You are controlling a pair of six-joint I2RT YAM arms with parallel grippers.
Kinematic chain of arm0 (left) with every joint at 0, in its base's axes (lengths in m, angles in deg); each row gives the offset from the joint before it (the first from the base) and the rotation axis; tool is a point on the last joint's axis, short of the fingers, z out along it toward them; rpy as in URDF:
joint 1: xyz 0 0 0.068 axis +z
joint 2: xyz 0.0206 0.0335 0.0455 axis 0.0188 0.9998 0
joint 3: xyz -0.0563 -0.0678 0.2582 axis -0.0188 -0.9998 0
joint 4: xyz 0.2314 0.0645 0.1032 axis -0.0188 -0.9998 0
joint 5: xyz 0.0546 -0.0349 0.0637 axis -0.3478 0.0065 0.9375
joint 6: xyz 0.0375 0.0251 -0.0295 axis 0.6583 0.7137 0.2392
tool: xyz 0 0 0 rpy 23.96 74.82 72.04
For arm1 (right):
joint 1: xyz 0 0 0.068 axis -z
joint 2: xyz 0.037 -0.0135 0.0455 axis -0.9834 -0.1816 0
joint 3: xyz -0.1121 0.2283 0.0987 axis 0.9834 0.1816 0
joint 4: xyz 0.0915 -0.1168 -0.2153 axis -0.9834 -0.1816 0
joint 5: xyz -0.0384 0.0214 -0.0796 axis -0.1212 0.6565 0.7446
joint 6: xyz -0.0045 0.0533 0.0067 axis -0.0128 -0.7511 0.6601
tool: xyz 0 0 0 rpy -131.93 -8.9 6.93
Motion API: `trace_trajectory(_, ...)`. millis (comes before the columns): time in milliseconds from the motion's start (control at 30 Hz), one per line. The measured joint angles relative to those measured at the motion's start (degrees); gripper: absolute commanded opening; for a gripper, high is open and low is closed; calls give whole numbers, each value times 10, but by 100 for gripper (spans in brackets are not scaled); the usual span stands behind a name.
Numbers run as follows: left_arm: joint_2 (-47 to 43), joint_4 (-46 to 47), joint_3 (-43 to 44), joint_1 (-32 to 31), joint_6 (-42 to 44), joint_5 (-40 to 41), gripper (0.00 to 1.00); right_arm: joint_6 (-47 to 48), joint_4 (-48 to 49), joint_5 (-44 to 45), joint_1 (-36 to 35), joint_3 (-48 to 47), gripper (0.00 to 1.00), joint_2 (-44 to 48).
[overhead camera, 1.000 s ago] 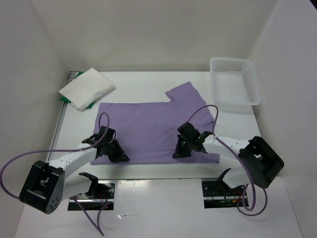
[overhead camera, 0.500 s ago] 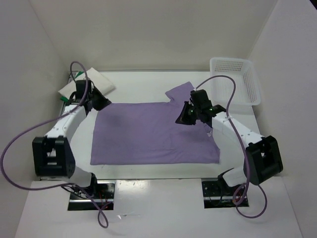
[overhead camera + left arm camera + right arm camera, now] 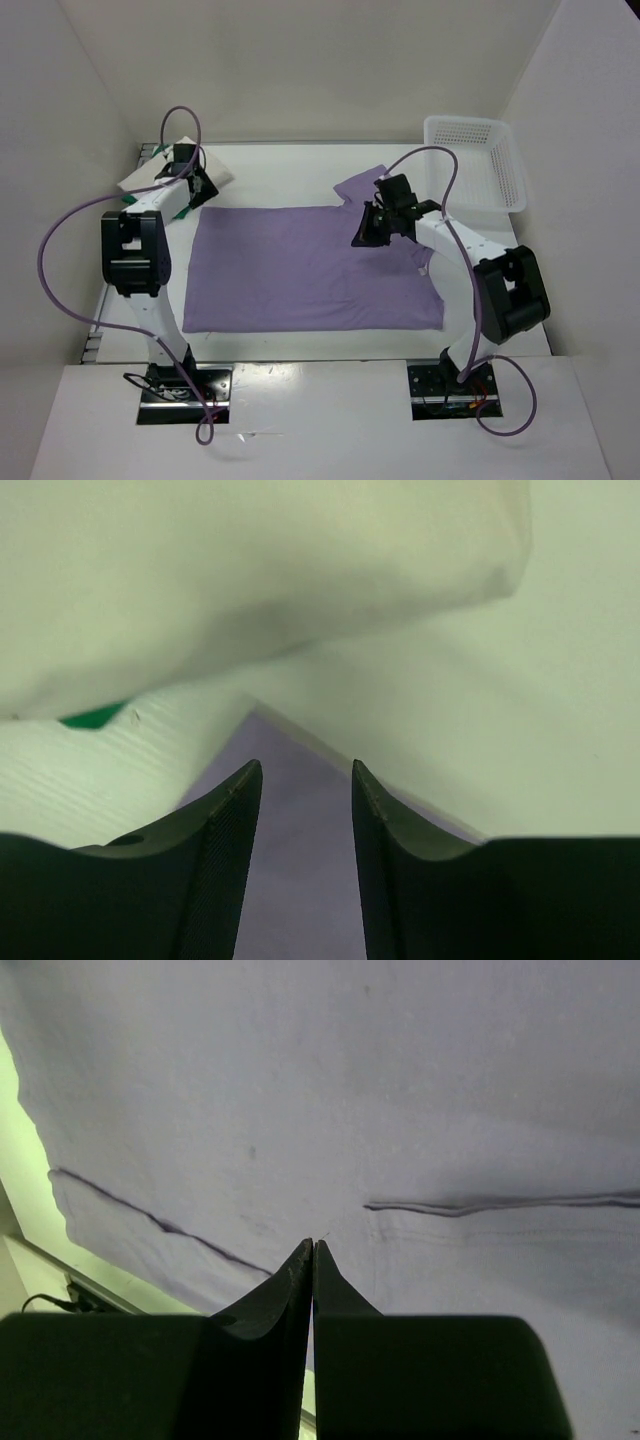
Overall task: Fold and stack the t-shirts
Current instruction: Grap the side of the flattened tshirt furthest away from the robot with both arms
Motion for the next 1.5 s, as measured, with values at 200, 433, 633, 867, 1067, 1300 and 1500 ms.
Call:
trace_trajectory(200,59,-5,36,0,36,41,47,12,1,-4,8,-23,4,-8)
trace_trajectory(433,92,-14,49,0,47,54,45,21,1,-6,14,-30,4,-31)
trace_trajectory(633,96,-16,63,0,53,56,21,23,2,-9,16,-31,13,-48)
trace_trajectory(867,100,-16,63,0,53,59,8,26,0,0,39,-106,26,-97)
trace_trajectory(1067,98,-10,51,5,51,57,1,46,6,79,67,-279,33,-214)
trace_trajectory(1300,59,-3,3,6,49,45,0,80,-18,209,94,-541,41,-409)
trace_trajectory(1500,35,2,-6,6,47,31,0,109,-114,297,101,-836,41,-594)
